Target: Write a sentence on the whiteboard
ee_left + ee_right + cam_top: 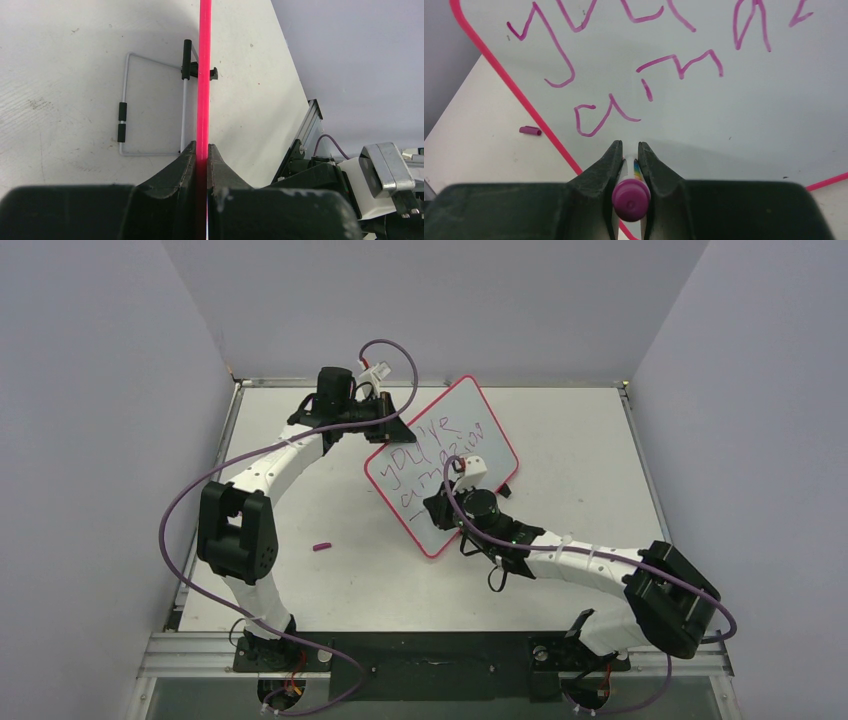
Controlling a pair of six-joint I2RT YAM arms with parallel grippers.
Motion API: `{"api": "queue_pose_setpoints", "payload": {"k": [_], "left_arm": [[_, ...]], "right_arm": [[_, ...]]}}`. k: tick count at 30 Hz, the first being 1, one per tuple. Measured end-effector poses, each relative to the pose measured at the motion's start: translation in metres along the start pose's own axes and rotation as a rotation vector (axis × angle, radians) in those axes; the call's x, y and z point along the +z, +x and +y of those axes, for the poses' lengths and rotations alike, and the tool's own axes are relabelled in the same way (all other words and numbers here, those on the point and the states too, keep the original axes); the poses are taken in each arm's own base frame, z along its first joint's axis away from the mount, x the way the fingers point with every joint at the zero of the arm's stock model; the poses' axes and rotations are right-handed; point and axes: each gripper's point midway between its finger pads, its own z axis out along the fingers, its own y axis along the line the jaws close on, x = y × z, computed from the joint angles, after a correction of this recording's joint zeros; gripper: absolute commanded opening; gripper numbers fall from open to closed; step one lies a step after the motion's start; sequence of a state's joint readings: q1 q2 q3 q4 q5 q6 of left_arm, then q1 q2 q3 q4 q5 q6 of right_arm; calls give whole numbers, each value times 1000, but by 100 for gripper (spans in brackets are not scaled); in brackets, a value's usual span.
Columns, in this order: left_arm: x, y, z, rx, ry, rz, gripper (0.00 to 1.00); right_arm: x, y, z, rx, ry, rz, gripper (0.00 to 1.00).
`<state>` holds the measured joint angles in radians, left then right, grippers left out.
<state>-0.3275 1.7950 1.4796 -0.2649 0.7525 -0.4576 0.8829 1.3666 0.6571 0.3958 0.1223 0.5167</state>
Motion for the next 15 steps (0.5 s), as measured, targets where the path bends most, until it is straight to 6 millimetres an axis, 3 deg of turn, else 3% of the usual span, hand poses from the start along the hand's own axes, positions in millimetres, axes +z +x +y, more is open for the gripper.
{"api": "queue_pose_setpoints", "payload": {"k": [7, 15], "left_arm": [[0, 0, 1, -3, 0, 1, 0], [0, 1, -1, -7, 3, 4, 0]], "right_arm": [[1, -5, -8, -5, 39, -4, 0], [-10, -5, 17, -35, -35, 12, 0]]}}
